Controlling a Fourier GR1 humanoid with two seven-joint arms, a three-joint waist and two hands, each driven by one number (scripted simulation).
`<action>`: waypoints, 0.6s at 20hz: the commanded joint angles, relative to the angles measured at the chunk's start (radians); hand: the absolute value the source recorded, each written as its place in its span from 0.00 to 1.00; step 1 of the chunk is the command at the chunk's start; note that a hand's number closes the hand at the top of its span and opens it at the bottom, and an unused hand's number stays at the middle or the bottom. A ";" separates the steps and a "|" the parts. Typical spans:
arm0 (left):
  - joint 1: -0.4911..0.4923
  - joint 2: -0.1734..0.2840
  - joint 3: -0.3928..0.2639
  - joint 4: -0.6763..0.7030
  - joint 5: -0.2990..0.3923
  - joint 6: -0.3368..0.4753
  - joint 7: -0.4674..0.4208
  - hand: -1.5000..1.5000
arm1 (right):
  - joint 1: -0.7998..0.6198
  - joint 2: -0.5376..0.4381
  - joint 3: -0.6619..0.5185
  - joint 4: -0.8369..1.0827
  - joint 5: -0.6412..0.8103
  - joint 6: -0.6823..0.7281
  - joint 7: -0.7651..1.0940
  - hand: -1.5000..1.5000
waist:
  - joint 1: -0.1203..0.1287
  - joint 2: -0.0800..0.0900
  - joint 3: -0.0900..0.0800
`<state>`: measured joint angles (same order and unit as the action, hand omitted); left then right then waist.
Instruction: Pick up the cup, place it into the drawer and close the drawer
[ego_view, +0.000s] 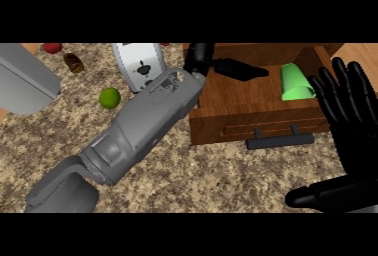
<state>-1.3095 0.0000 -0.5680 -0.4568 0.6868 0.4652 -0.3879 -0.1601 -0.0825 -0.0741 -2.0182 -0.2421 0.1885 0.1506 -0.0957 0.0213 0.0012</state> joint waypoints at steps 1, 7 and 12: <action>-0.015 0.000 0.053 -0.029 0.058 -0.046 -0.079 0.00 | -0.021 -0.009 -0.033 0.038 -0.040 0.013 -0.010 0.00 | 0.034 -0.005 0.000; -0.003 0.007 0.110 -0.082 0.089 -0.086 -0.056 0.00 | 0.087 -0.025 -0.032 -0.101 -0.102 0.045 0.037 1.00 | 0.075 -0.023 -0.001; 0.149 0.064 0.118 -0.241 0.092 -0.063 -0.057 0.00 | 0.132 -0.133 -0.044 -0.068 -0.047 0.183 -0.019 1.00 | 0.109 -0.030 -0.001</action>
<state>-1.2416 0.0327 -0.4633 -0.6062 0.7758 0.4111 -0.4372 -0.0782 -0.1692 -0.1277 -2.0730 -0.3313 0.3010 0.1630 -0.0117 -0.0027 0.0001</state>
